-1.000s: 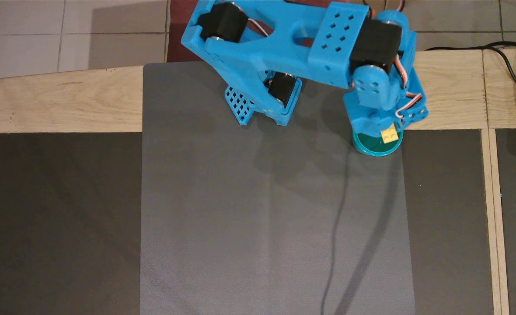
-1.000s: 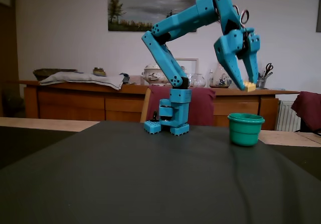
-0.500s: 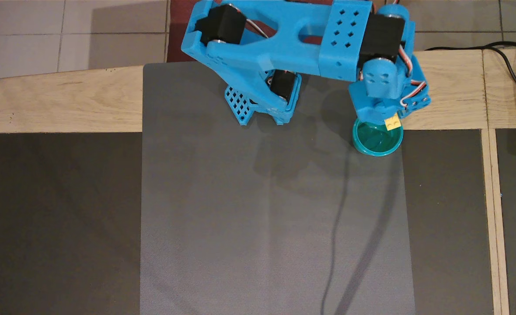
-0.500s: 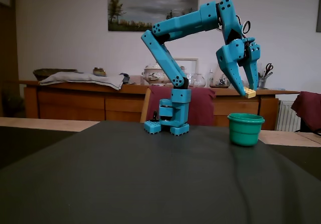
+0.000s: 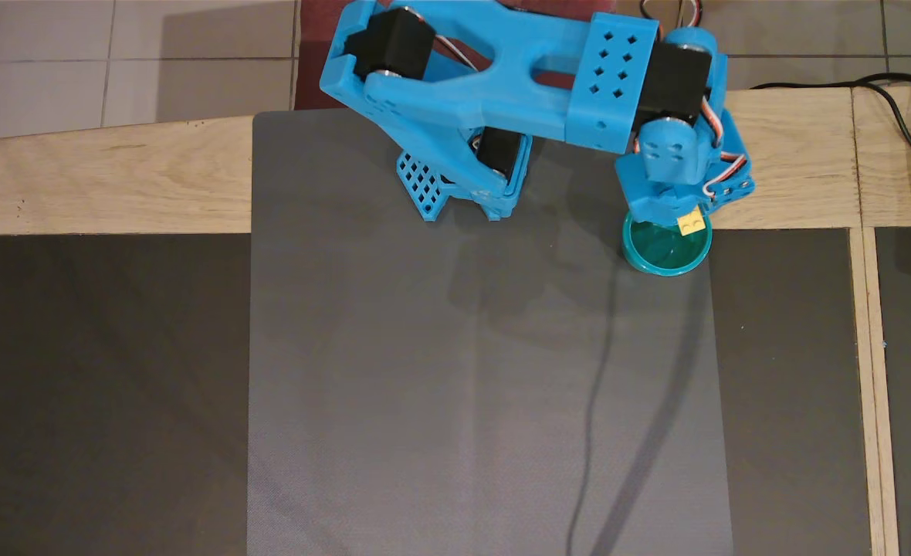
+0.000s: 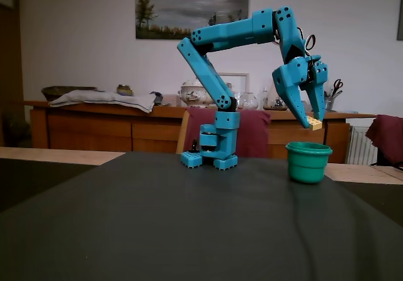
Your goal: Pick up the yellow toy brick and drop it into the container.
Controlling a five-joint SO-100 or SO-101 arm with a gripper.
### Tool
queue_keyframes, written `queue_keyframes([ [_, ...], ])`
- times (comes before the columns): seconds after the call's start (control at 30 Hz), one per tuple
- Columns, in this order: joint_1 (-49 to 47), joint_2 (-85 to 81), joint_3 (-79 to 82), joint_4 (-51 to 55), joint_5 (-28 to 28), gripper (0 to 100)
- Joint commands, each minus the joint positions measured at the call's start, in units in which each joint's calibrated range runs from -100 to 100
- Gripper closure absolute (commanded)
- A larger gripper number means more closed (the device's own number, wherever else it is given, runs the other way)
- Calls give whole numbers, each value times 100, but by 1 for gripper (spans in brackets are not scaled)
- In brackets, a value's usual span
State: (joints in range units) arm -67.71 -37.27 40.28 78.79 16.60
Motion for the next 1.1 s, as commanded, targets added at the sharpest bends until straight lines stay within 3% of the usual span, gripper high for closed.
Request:
queue_keyframes([
  [0.0, 36, -50, -12, -38, 17, 98],
  [0.2, 36, -67, -12, -30, 96, 79],
  [0.33, 275, -135, -12, -47, 112, 84],
  [0.43, 492, -143, -39, -47, 112, 93],
  [0.47, 631, -143, -102, -47, 96, 100],
  [0.67, 1436, -151, -969, -21, 49, 99],
  [0.93, 3950, -151, -3144, -47, -1305, 100],
  [1.07, 5065, -151, -3586, -21, -1692, 100],
])
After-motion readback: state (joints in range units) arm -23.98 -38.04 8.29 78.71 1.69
